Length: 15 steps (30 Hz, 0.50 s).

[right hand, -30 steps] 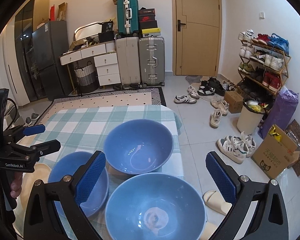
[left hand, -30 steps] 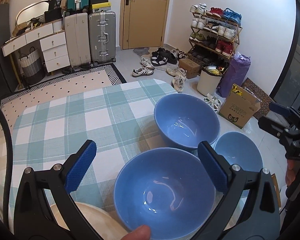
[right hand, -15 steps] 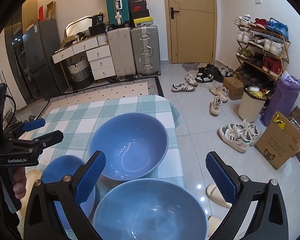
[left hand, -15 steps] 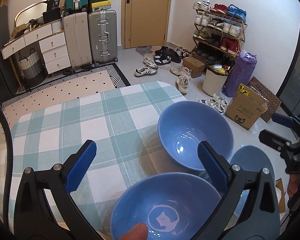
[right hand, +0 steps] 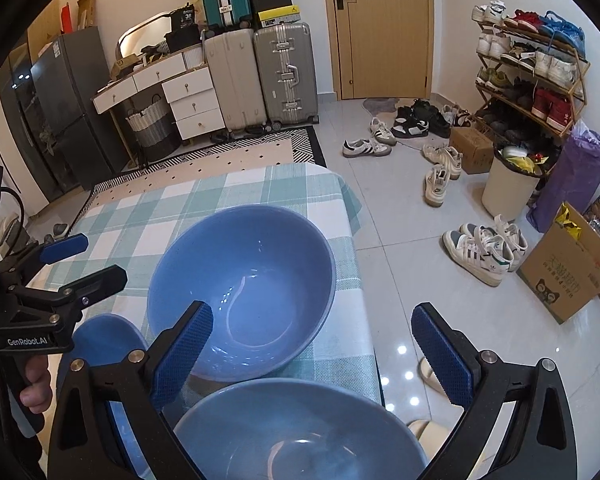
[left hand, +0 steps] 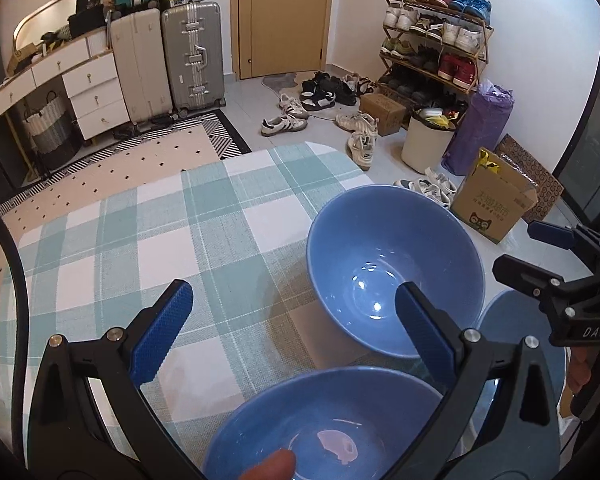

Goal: Organize plates and bowls
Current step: 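Move both grippers to the rim of a light-blue bowl, then close both grippers on the rim of the light-blue bowl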

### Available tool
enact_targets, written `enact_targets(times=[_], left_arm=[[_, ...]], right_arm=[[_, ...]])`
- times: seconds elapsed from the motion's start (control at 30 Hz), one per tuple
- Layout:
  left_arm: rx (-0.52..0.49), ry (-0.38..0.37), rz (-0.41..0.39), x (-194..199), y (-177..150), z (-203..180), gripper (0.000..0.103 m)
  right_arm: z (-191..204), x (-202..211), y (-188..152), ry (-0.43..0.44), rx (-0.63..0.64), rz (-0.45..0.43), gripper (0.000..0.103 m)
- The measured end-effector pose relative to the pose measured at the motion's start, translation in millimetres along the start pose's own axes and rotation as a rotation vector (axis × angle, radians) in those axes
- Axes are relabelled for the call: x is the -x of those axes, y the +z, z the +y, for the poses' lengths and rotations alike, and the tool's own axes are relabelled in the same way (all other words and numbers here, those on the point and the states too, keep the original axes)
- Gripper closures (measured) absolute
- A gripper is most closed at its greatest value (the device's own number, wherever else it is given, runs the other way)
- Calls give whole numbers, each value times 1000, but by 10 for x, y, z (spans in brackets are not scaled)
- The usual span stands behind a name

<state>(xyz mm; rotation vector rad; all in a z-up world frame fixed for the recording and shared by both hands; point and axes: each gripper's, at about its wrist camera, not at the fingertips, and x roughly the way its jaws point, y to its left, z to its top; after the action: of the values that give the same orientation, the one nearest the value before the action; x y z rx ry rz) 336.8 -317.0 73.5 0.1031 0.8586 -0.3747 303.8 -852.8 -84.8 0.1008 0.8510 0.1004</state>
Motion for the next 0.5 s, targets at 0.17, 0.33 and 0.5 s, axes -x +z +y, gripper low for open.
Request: enact_targets(times=[0.17, 0.33, 0.5], left_arm=[[14, -4, 34, -212, 17, 7, 3], [24, -36, 62, -379, 22, -16, 5], [5, -42, 101, -561, 13, -87, 12]], right_arm=[[-51, -140, 2, 8, -11, 26, 10], [-99, -291, -4, 43, -33, 62, 25], [-93, -390, -12, 54, -29, 81, 30]])
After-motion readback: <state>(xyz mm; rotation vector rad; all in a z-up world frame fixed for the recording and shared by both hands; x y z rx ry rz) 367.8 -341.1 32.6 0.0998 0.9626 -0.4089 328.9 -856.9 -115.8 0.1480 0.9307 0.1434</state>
